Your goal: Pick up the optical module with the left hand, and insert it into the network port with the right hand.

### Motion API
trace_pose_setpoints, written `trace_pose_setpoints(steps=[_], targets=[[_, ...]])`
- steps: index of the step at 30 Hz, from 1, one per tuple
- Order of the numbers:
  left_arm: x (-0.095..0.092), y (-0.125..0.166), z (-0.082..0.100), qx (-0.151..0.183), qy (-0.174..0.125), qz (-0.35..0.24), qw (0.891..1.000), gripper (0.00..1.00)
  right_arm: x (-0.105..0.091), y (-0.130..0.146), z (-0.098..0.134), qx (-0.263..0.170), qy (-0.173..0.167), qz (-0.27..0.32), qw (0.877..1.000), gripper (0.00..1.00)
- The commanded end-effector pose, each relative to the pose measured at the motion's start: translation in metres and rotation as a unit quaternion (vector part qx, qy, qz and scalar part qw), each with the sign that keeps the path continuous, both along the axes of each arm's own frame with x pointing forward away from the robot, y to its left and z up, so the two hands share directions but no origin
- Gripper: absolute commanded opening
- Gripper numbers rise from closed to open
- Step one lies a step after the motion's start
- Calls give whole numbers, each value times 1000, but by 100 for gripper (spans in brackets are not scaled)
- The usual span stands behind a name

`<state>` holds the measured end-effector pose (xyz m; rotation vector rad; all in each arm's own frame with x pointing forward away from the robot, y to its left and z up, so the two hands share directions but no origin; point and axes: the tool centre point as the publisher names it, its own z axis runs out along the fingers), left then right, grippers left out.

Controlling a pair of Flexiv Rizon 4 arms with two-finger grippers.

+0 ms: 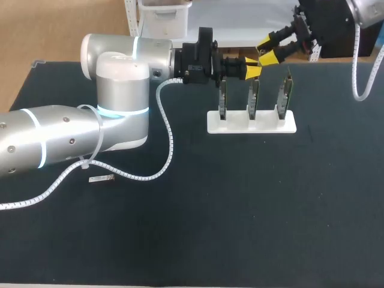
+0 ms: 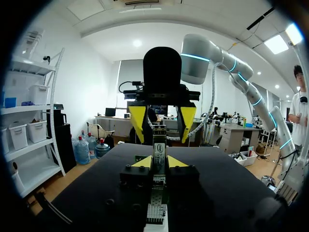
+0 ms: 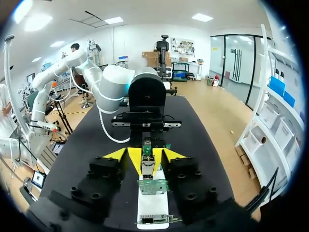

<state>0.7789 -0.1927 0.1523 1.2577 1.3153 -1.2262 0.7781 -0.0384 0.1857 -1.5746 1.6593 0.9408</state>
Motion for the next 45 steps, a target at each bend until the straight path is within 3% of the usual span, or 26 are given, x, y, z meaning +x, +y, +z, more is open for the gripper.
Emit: trace_pose_setpoints(steps=[1,13,14,15,30,36,45], targets=[[-2,1,0,-1,-2,3,1000,0,0,1,0,-1,0,0,1000,0],[-2,1,0,-1,-2,3,1000,0,-2,0,-2,-6,2,3,1000,0],[-2,1,0,-1,-2,3,1000,72,-2,0,-2,-7,2,2,1000,0],[-2,1,0,-1,-2,3,1000,100,-2,-1,-2,-7,2,3,1000,0],[-6,10,2,6,-3,12,1000,100,-5,-2,-1,-10,0,-1,1000,0],[-8,18,-2,37,0,10,999,100,-6,-3,-1,-10,-1,-2,1000,0],[-2,22,-10,125,5,18,992,100,-9,-3,-2,-7,0,-4,1000,0]])
